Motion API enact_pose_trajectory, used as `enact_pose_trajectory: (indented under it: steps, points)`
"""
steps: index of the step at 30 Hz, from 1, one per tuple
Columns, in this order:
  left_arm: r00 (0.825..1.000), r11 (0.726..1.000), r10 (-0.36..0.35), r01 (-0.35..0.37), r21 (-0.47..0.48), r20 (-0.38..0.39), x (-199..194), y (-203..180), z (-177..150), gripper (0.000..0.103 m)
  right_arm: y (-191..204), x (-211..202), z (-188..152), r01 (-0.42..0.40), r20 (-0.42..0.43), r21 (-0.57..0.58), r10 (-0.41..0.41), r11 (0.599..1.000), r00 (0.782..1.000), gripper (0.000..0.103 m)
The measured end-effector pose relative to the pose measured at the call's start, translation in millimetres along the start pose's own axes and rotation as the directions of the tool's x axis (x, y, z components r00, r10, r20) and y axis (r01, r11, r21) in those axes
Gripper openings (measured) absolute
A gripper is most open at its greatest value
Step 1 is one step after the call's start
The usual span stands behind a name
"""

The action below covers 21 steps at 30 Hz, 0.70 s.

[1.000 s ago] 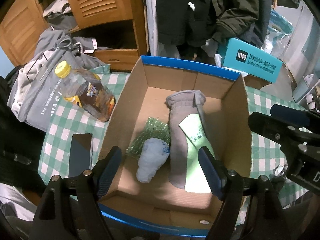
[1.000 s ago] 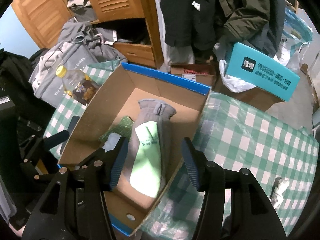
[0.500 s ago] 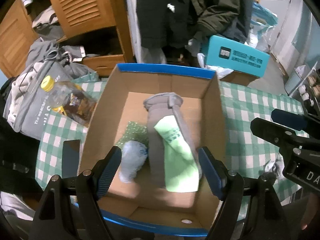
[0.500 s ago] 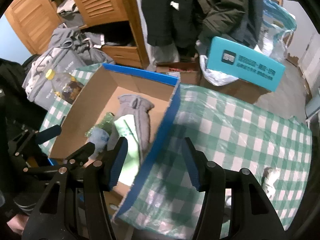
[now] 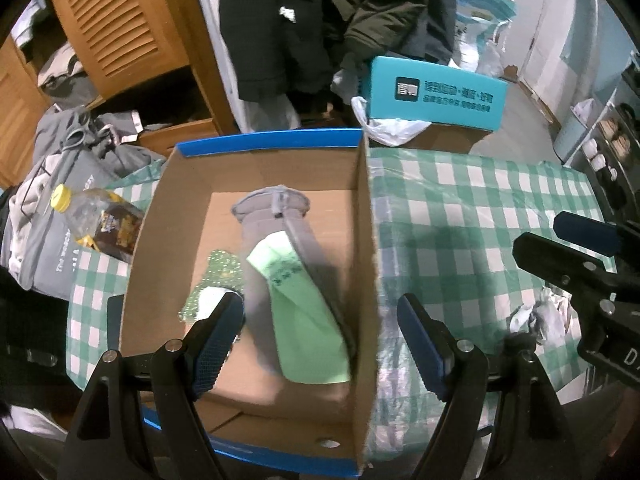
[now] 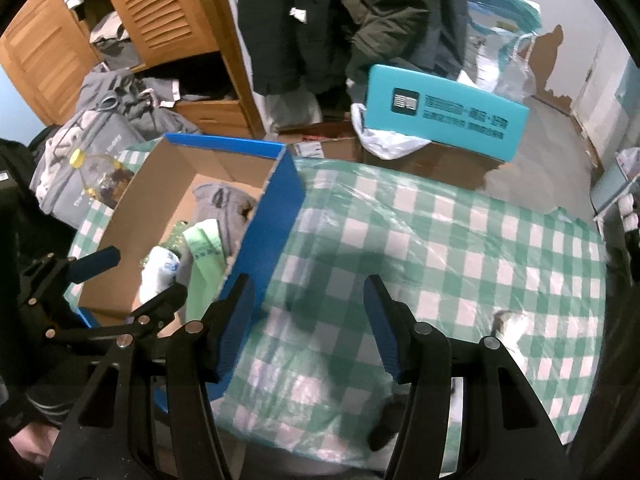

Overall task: Organize soft objects
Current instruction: 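Move both tools back over the table toward the crumpled grey cloth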

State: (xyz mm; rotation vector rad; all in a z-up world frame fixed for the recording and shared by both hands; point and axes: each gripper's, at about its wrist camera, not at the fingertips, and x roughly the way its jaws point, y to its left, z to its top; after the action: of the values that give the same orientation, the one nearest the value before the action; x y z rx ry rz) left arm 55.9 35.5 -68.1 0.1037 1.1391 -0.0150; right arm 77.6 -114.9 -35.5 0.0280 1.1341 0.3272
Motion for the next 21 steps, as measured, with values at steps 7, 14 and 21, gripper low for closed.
enact_pose_trajectory:
  steps: [7, 14, 21]
  points:
    - [1.000, 0.999, -0.002, 0.003, 0.046, -0.014, 4.0, -30.2, 1.1, 0.081, -26.8, -8.4, -12.8, 0.035, 0.003, 0.027, -0.036, 0.999, 0.999, 0.056]
    - [1.000, 0.994, -0.007, 0.010, 0.110, -0.028, 8.7, -65.4, -0.1, 0.081, -64.5, -15.6, -27.0, 0.066, 0.002, 0.085, -0.067, 0.994, 0.998, 0.056]
    - [0.999, 0.984, -0.014, 0.021, 0.178, -0.041, 12.2, -103.8, -3.8, 0.081, -102.2, -23.1, -44.3, 0.105, -0.006, 0.149, -0.105, 0.983, 0.994, 0.056]
